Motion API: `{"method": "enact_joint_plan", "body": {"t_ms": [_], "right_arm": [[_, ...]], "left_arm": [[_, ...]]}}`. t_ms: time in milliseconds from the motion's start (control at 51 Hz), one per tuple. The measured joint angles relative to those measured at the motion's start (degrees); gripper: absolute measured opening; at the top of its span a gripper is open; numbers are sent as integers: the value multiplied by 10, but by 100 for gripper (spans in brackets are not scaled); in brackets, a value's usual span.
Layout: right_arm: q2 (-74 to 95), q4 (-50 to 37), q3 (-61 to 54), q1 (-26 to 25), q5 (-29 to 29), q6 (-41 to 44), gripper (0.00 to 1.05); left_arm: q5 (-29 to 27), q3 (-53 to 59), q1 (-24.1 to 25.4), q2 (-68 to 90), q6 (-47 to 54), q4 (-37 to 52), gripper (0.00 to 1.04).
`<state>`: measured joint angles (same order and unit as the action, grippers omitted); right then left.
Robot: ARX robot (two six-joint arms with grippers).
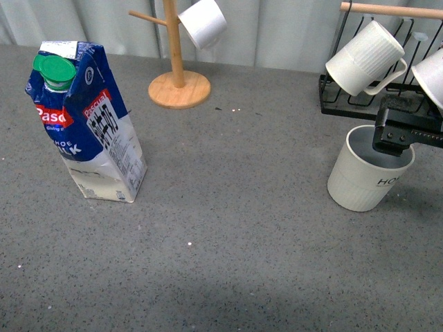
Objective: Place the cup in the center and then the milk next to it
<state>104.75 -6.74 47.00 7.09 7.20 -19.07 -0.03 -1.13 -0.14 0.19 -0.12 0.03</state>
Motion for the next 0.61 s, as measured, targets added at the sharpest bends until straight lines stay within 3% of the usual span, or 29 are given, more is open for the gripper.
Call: {"method": "enact_joint_plan", "body": {"t_ms": [353, 608], "right_arm": [[34, 33, 31, 3, 9, -56, 95], [35, 43, 38, 1, 4, -72, 61]], "left_arm": [[0, 0, 0, 0, 0, 0, 98], [0, 0, 0, 0, 0, 0, 98]]}}
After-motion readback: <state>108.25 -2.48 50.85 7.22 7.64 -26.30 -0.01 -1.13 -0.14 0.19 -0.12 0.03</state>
